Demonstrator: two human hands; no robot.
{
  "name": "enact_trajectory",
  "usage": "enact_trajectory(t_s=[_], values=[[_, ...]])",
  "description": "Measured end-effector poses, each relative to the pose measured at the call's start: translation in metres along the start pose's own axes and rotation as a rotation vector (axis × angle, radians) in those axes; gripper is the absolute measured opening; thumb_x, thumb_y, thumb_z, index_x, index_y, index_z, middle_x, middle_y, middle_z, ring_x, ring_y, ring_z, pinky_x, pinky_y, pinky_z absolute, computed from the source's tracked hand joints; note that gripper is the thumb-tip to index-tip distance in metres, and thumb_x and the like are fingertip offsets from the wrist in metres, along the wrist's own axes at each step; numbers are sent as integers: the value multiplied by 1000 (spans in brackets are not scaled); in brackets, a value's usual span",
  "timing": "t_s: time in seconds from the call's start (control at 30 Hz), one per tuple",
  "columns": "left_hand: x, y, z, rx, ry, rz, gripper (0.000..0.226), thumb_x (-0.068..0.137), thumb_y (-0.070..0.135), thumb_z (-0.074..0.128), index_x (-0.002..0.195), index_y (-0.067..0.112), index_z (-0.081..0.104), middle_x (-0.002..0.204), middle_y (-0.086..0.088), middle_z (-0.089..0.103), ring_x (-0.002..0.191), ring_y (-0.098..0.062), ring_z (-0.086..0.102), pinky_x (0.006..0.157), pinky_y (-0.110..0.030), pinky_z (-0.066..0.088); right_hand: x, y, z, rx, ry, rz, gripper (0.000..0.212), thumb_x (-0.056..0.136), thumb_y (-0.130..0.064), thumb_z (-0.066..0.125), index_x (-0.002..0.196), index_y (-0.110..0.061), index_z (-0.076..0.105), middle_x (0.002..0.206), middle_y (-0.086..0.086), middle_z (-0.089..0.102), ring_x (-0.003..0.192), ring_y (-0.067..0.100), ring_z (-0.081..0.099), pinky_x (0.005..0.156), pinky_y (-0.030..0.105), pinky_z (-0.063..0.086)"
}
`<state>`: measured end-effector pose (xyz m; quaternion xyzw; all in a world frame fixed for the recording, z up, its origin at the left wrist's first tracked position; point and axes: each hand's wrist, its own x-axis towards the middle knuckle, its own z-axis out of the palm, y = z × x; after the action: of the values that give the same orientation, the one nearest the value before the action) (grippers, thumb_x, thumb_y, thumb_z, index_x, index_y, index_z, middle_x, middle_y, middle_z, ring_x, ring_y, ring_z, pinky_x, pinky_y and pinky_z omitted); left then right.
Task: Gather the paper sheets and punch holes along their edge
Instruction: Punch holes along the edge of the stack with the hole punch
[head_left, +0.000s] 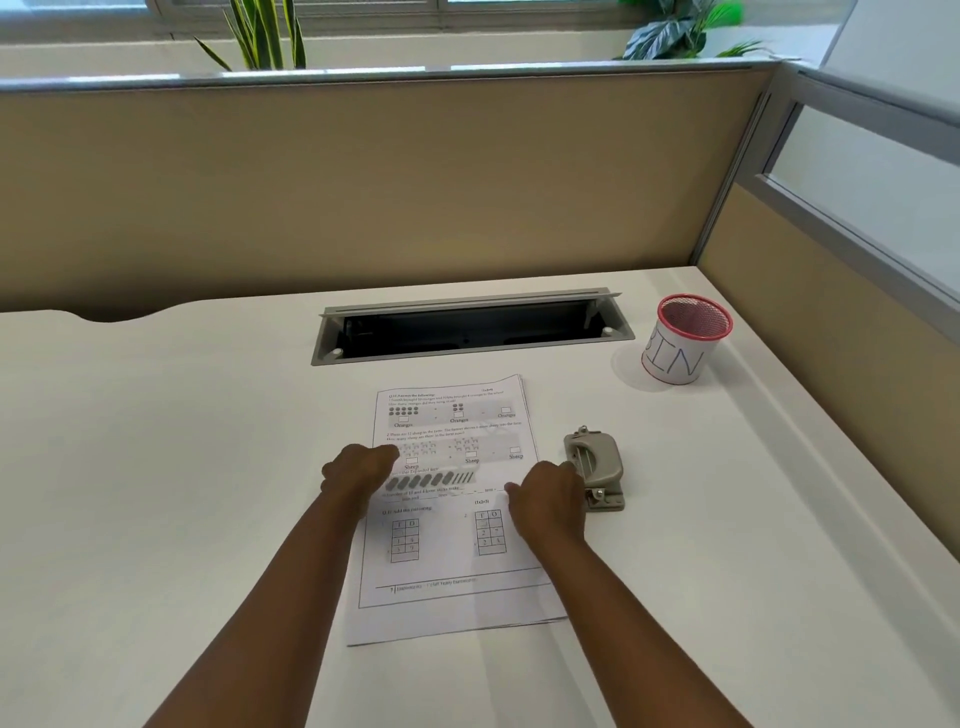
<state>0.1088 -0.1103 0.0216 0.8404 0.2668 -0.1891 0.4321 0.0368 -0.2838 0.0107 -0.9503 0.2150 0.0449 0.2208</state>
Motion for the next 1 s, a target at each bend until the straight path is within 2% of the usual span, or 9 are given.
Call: enact_trajectory(t_s=[0.17, 0.27, 0.37, 0.47, 0.57, 0.67, 0.73, 0.93, 1.0], values=[[6, 1, -5, -14, 15, 1, 46, 84, 13, 64, 119, -13, 50, 118, -31, 58, 114, -41, 55, 93, -44, 47, 3, -1, 2, -24, -7, 35, 37, 91, -30, 54, 111, 0, 58, 117, 16, 59, 118, 28, 47, 97, 31, 39], [12, -3, -11, -50, 15, -5, 41, 80, 4, 67, 113, -17, 53, 75, -20, 54, 86, -32, 55, 77, -39, 46, 2, -2, 2, -66, -8, 20, 36, 91, -30, 53, 110, -1, 57, 116, 14, 61, 117, 27, 47, 97, 31, 38], [15, -11, -16, -152, -66, -18, 27, 80, -3, 66, 103, -14, 58, 84, -20, 58, 76, -31, 58, 73, -39, 50, 2, -1, 2, -94, -18, 3, 36, 92, -30, 51, 111, 0, 56, 116, 14, 61, 117, 28, 47, 97, 31, 37], [9, -16, -18, -245, -154, 20, 4, 84, 0, 62, 81, 1, 60, 91, -17, 62, 65, -25, 57, 61, -30, 47, 3, 0, -1, -82, -22, 1, 37, 92, -31, 51, 111, 1, 56, 117, 15, 61, 117, 28, 47, 97, 32, 38], [5, -21, -14, -305, -209, 94, 14, 90, 8, 57, 104, 6, 59, 98, -15, 65, 72, -26, 61, 72, -34, 50, 4, 0, -1, -50, -37, 2, 38, 92, -31, 51, 111, 2, 56, 118, 16, 61, 118, 28, 47, 98, 32, 38], [3, -23, -7, -350, -236, 150, 34, 92, 2, 50, 126, 1, 51, 120, -20, 62, 95, -32, 61, 91, -46, 49, 5, 0, -3, -28, -65, 8, 39, 92, -31, 51, 111, 2, 56, 119, 16, 61, 120, 28, 47, 98, 33, 39], [4, -25, -3, -375, -208, 173, 38, 92, -2, 48, 130, 0, 47, 126, -22, 59, 104, -36, 59, 97, -51, 47, 6, 0, -4, 14, -78, 25, 39, 92, -30, 52, 112, 3, 56, 120, 18, 60, 120, 29, 47, 97, 33, 40], [5, -34, -9, -478, -205, 283, 41, 94, 3, 48, 134, 3, 44, 132, -21, 56, 117, -38, 56, 102, -50, 43, 11, 6, -7, 257, -57, 97, 52, 86, -38, 59, 119, 2, 53, 126, 19, 56, 118, 32, 52, 93, 34, 44], [2, -32, -14, -526, -227, 357, 41, 93, 3, 48, 134, 4, 44, 128, -19, 57, 107, -33, 60, 90, -41, 51, 13, 9, -7, 417, -91, 100, 59, 83, -40, 64, 126, -2, 51, 128, 17, 57, 116, 29, 55, 95, 35, 45]])
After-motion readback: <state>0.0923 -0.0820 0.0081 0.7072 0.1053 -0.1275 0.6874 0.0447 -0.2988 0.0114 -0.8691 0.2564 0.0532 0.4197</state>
